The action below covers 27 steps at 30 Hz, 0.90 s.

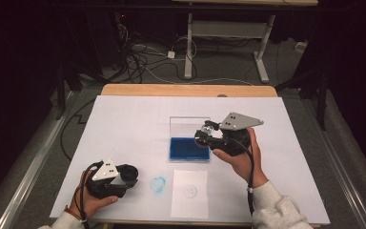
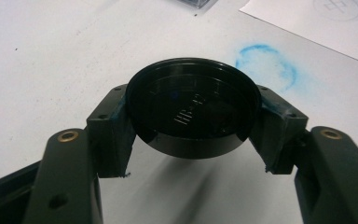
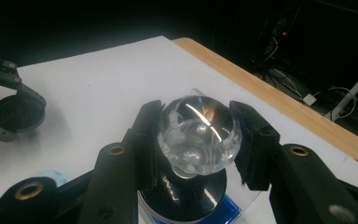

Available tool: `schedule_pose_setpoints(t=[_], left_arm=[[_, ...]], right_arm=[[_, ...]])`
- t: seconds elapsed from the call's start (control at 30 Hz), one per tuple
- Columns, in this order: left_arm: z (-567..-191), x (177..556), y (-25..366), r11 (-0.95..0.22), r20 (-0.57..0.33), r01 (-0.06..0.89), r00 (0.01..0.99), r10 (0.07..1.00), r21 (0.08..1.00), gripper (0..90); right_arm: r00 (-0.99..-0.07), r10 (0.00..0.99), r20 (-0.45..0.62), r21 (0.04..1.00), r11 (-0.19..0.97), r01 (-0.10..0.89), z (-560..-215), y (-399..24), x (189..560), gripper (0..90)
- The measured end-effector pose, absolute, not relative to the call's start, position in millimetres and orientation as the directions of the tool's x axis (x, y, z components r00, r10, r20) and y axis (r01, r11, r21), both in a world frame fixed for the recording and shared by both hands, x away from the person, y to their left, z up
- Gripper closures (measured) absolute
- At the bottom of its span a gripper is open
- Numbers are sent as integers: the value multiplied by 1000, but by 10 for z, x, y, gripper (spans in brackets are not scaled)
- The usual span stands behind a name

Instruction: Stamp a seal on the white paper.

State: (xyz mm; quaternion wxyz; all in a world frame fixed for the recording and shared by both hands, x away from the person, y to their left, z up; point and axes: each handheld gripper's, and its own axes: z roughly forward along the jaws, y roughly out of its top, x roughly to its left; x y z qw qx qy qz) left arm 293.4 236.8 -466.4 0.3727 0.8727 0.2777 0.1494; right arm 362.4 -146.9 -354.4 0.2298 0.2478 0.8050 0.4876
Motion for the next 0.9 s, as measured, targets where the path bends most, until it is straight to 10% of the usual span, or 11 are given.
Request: schedule_pose_setpoints(t=[0.9], left_arm=[[-4640, 2909, 2340, -586, 70, 364, 806, 588, 724, 365]], right_arm=[[-827, 547, -132, 905, 407, 124, -3451, -1488, 3182, 570]])
